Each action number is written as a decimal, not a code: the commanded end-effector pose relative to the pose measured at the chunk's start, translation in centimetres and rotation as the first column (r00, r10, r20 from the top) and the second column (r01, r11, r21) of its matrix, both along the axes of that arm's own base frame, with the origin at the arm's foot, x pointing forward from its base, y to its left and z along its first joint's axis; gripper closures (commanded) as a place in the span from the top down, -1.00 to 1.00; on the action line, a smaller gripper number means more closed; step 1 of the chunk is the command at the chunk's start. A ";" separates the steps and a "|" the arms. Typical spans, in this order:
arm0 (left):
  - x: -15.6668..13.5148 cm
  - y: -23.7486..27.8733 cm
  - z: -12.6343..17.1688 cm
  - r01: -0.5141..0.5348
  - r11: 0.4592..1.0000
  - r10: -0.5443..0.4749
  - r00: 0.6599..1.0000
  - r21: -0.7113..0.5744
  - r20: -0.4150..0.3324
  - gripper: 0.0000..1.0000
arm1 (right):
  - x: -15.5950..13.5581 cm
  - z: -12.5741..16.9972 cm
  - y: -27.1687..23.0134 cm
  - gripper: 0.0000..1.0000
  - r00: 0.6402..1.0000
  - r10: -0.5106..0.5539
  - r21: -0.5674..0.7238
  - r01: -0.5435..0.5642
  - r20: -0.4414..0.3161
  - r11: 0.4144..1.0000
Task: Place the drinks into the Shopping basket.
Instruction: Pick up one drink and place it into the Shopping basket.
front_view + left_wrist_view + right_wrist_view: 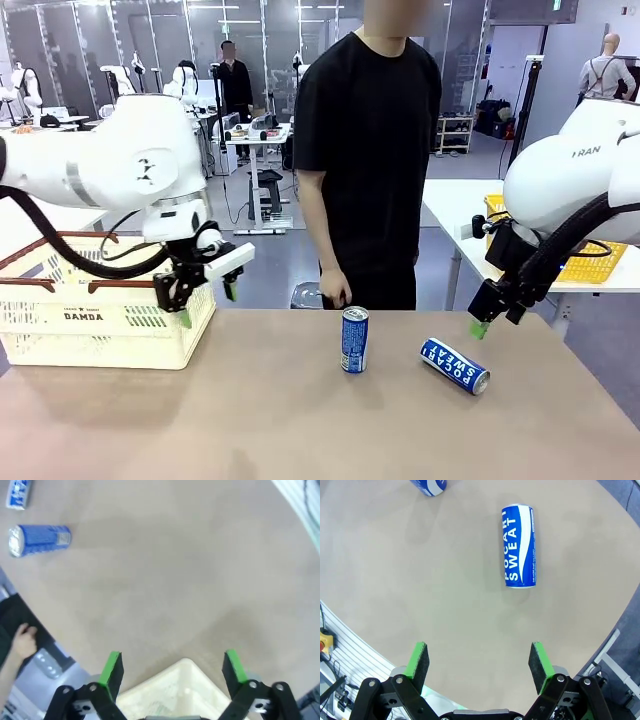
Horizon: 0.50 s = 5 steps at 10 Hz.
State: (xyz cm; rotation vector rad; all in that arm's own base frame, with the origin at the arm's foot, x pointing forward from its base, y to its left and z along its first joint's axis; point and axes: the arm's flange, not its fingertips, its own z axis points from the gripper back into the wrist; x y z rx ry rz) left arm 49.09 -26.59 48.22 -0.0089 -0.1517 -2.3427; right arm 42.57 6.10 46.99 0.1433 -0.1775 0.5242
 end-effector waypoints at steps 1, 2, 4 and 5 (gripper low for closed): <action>1.9 -4.3 0.6 0.069 0.998 -0.069 0.997 0.005 0.032 1.00 | 0.0 0.1 -0.2 1.00 1.000 0.007 -0.009 -0.007 -0.002 1.000; 2.3 -6.6 0.8 0.097 0.995 -0.097 0.995 0.022 0.036 1.00 | 0.0 0.1 -0.2 1.00 1.000 0.007 -0.009 -0.007 -0.002 1.000; 3.1 -11.7 1.4 0.159 0.985 -0.163 0.985 0.062 0.054 1.00 | 0.0 0.1 -0.2 1.00 1.000 0.007 -0.009 -0.007 -0.002 1.000; 3.3 -13.9 1.4 0.190 0.979 -0.194 0.979 0.070 0.058 1.00 | 0.0 0.1 -0.2 1.00 1.000 0.007 -0.009 -0.007 -0.002 1.000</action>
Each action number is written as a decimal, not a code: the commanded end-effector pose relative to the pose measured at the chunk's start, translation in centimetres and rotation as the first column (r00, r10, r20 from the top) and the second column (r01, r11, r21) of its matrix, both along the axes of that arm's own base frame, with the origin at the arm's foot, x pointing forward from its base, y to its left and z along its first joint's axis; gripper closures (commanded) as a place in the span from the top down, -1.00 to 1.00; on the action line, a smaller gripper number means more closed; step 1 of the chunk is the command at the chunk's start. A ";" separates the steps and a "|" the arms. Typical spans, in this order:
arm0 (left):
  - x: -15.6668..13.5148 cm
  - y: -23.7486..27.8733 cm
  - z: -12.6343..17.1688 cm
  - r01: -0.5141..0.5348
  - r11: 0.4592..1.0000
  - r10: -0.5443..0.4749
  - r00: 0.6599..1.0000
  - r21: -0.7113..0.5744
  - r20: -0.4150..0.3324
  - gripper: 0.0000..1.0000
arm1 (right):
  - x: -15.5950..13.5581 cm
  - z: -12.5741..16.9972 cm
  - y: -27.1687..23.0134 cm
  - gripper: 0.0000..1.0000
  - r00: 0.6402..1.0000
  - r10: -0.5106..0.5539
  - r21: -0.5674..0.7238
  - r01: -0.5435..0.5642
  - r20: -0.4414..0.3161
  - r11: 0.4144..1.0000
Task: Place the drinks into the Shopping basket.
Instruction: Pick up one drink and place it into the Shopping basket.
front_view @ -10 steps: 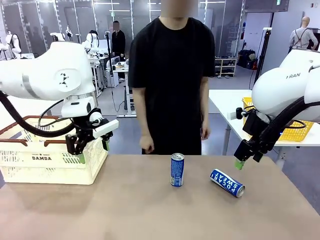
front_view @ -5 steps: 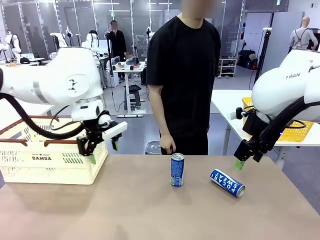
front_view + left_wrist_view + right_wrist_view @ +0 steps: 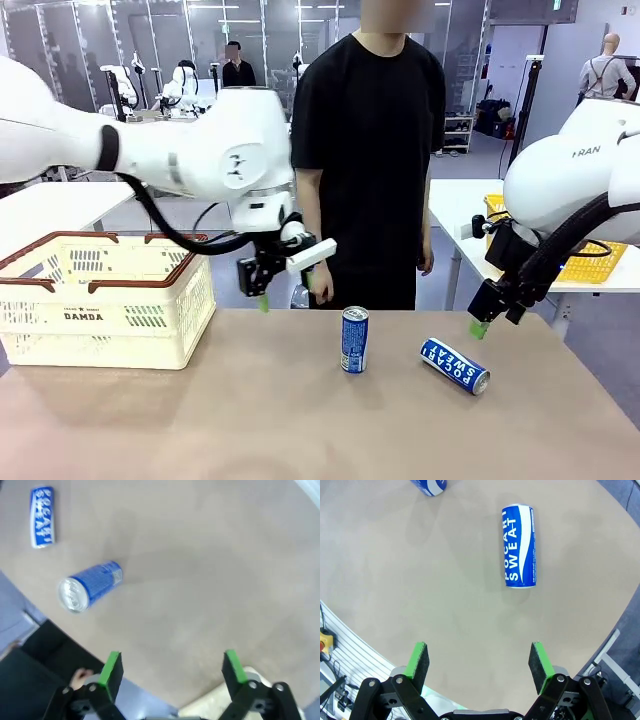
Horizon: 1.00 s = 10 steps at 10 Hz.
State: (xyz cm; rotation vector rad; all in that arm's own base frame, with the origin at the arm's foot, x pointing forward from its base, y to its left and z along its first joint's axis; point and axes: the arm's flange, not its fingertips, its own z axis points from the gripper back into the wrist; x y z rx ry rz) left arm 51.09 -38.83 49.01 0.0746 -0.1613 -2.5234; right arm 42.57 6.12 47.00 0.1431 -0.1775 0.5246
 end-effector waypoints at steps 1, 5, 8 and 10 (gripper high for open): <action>1.4 -3.7 0.3 0.041 0.999 -0.040 0.999 0.036 -0.012 1.00 | 0.0 0.1 -0.2 1.00 1.000 0.007 -0.009 -0.007 -0.002 1.000; 1.9 -11.3 -1.4 0.099 0.995 -0.099 0.994 -0.001 -0.036 1.00 | 0.0 0.1 -0.2 1.00 1.000 0.007 -0.009 -0.007 -0.002 1.000; 3.1 -13.6 -2.3 0.099 0.995 -0.099 0.995 -0.020 0.000 1.00 | 0.0 0.1 -0.2 1.00 1.000 0.007 -0.009 -0.007 -0.002 1.000; 3.6 -13.8 -2.9 0.094 0.996 -0.094 0.996 -0.007 0.005 1.00 | 0.0 0.1 -0.2 1.00 1.000 0.007 -0.009 -0.007 -0.002 1.000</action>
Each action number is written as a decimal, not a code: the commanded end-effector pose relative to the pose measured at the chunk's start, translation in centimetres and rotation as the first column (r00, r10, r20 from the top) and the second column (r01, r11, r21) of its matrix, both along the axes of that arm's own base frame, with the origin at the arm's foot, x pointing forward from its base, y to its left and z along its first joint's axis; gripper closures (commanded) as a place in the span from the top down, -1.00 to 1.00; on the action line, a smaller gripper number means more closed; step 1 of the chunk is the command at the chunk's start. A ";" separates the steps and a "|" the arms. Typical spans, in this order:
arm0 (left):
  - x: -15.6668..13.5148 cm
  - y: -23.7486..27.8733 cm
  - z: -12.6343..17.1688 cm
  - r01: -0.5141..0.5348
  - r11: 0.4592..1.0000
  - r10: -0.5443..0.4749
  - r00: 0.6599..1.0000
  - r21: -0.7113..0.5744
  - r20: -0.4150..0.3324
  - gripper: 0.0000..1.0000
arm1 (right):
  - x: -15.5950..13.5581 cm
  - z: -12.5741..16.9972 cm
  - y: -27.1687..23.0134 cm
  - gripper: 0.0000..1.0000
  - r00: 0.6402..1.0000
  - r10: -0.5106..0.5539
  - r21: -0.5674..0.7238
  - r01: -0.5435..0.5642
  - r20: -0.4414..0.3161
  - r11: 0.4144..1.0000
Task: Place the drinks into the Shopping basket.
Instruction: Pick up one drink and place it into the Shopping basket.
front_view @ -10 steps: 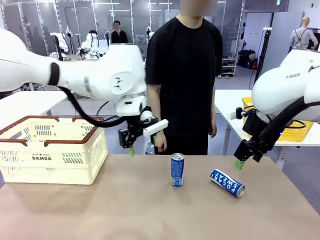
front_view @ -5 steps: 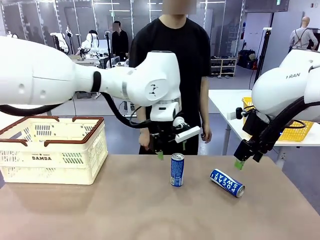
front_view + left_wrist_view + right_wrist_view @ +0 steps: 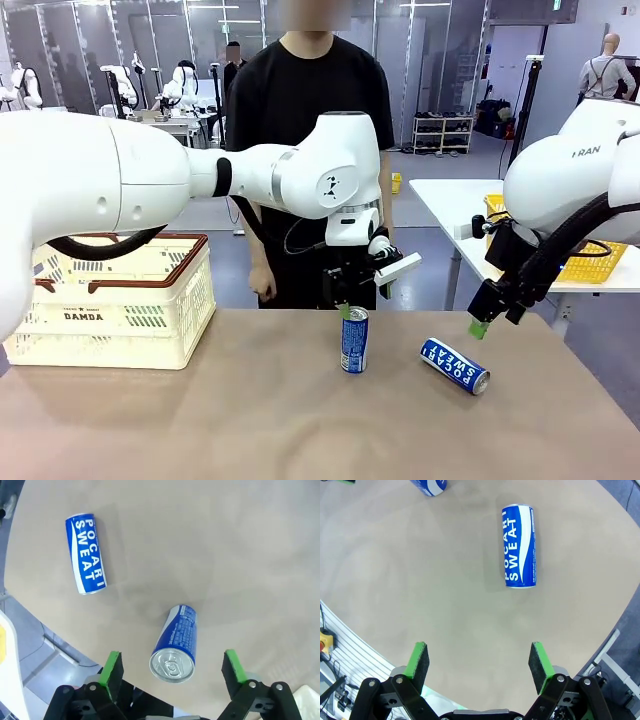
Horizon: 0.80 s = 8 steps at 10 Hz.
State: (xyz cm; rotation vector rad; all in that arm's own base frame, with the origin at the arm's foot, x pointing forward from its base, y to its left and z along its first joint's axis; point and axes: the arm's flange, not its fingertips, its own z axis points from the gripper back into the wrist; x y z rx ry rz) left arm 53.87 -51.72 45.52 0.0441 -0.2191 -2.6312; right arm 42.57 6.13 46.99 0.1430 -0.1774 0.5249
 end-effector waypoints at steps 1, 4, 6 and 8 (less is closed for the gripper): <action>1.1 -0.8 0.5 -0.012 0.999 0.010 1.000 0.046 0.022 1.00 | 0.0 0.1 -0.2 1.00 1.000 0.006 -0.009 -0.007 -0.002 1.000; 0.0 0.0 0.0 0.000 1.000 0.000 1.000 0.000 0.000 1.00 | 0.0 0.1 -0.2 1.00 1.000 0.006 -0.009 -0.007 -0.002 1.000; 0.3 0.0 -0.3 -0.002 1.000 0.002 1.000 0.009 0.007 1.00 | 0.0 0.1 -0.2 1.00 1.000 0.006 -0.009 -0.007 -0.002 1.000; 1.1 -0.3 -1.4 0.016 1.000 -0.016 1.000 0.008 0.007 1.00 | 0.0 0.1 -0.2 1.00 1.000 0.006 -0.009 -0.007 -0.002 1.000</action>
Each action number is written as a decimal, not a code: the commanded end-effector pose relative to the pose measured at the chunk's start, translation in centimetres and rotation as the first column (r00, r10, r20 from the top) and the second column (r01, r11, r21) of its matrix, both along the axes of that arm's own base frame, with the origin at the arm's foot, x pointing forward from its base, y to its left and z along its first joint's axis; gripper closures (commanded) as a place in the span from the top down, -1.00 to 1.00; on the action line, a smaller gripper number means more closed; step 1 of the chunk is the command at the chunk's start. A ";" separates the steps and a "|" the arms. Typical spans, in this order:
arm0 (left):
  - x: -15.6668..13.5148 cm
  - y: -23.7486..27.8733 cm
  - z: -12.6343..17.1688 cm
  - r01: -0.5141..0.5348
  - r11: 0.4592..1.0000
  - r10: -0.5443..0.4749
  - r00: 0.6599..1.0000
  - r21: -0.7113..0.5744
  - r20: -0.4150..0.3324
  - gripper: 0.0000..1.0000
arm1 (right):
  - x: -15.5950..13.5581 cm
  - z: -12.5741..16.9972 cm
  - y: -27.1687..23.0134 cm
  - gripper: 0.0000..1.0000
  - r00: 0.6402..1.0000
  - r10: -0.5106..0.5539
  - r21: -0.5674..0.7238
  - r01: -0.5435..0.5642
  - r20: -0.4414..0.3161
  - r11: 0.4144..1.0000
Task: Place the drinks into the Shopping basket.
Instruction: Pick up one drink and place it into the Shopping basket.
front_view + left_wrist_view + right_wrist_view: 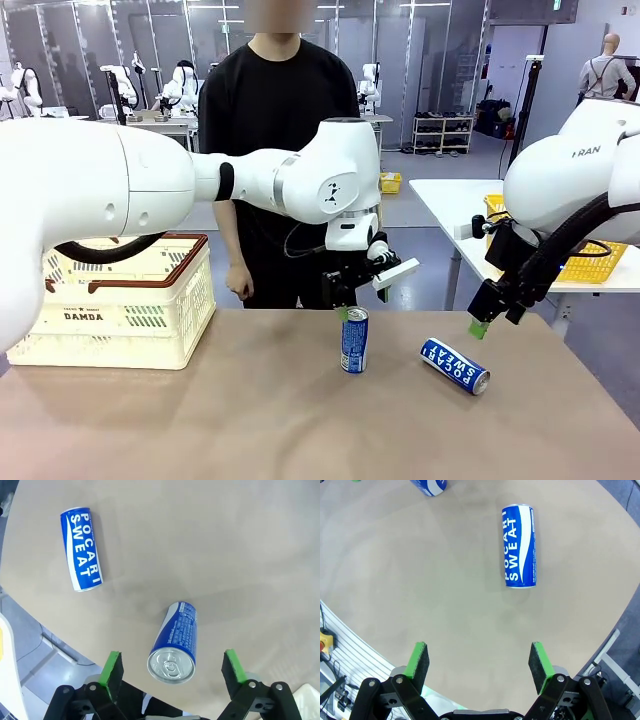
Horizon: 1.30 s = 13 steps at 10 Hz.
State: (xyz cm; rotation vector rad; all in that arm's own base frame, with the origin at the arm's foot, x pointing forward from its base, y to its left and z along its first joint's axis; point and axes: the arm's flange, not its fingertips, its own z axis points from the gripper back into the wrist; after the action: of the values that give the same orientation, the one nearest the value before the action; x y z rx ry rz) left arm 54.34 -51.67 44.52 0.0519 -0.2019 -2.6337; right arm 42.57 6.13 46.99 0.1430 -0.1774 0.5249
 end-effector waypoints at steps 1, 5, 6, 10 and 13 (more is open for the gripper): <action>0.9 -0.7 -0.8 0.011 1.000 -0.011 1.000 0.013 0.027 1.00 | 0.0 0.1 -0.2 1.00 1.000 0.006 -0.009 -0.007 -0.002 1.000; 1.7 -0.7 -2.2 -0.019 0.999 0.017 0.997 0.029 0.069 1.00 | 0.0 0.1 -0.2 1.00 1.000 0.006 -0.009 -0.007 -0.002 1.000; 2.3 -0.7 -2.8 -0.022 0.999 0.020 0.998 0.029 0.056 1.00 | 0.0 0.1 -0.2 1.00 1.000 0.006 -0.009 -0.007 -0.002 1.000; 4.1 -0.6 -5.1 -0.019 1.000 0.020 0.999 0.014 -0.029 1.00 | 0.0 0.1 -0.2 1.00 1.000 0.006 -0.009 -0.007 -0.002 1.000; 4.6 -0.8 -5.5 -0.038 0.999 0.039 0.998 0.015 -0.046 1.00 | 0.0 0.1 -0.2 1.00 1.000 0.006 -0.009 -0.007 -0.002 1.000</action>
State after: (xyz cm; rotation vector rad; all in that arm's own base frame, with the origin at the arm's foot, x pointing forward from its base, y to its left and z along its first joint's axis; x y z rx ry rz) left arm 57.77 -51.38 38.14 0.0456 -0.1644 -2.5954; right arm 42.57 6.13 46.99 0.1430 -0.1774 0.5249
